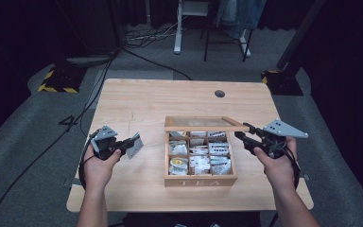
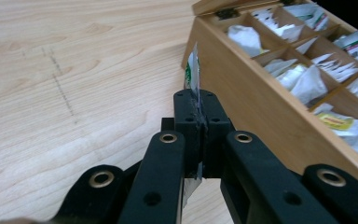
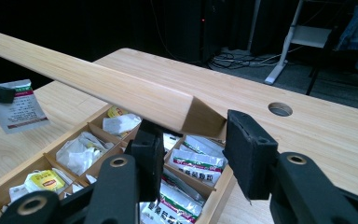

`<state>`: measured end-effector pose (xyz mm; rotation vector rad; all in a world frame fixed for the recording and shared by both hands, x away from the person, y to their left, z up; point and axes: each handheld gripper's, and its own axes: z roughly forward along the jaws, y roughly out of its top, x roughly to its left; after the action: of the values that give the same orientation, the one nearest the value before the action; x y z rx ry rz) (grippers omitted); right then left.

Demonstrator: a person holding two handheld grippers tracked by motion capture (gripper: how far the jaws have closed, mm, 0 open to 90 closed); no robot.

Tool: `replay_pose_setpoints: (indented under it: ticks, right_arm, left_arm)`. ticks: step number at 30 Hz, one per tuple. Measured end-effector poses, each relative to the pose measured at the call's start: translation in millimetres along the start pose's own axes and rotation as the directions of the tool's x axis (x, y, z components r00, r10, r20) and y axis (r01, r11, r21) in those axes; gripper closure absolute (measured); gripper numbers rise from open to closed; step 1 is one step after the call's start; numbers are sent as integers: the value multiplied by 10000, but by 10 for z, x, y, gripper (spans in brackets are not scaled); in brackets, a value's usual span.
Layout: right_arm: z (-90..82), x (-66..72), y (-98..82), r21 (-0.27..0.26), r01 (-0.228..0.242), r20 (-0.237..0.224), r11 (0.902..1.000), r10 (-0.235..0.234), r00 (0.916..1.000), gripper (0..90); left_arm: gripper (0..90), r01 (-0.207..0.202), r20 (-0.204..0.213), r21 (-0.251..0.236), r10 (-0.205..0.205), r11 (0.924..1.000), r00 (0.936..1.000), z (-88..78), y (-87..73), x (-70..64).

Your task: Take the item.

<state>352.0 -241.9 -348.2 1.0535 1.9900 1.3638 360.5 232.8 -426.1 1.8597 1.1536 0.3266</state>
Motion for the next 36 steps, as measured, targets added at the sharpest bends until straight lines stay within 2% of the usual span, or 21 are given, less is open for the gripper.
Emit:
replay_pose_setpoints:
  ticks: [6,9,15,20,23,25,28,31,34,36]
  right_arm:
    - [-6,1,-11,47,15,-23,10000,-15,10000,580]
    - [-10,8,-19,77,-28,-27,10000,28,10000,579]
    - [-12,10,-28,89,-33,-31,10000,33,10000,578]
    - [-7,10,-27,110,-46,-29,9999,46,10000,575]
    - [-2,10,-28,138,-71,-26,9999,71,10000,571]
    - [3,5,-31,126,-63,-71,9999,64,10000,569]
    - [3,4,-33,119,-83,-80,9999,84,9999,569]
    - [3,4,-37,112,-86,-89,9999,87,9999,568]
    - [4,1,-41,152,-28,-94,9999,29,10000,565]
    - [6,5,-44,162,-44,-77,9999,45,10000,564]
  left_arm:
    - [881,330,-16,90,-330,9994,9995,56,-55,119]
    - [881,528,153,83,-529,9986,9985,91,-82,166]
    - [880,592,-117,324,-588,9977,9982,139,-125,228]
    - [860,519,-569,517,-490,9973,9972,161,-146,233]
    - [798,390,-898,497,-344,9980,9954,162,-152,243]
    - [722,401,-1108,548,-339,9977,9933,162,-153,247]
    - [518,197,-1912,429,-111,9989,9815,181,-153,249]
    - [412,161,-2342,244,-99,9996,9721,177,-147,264]
    - [349,97,-2786,-15,-97,10000,9604,159,-140,283]
    - [335,59,-2895,-10,-59,10000,9572,132,-127,284]
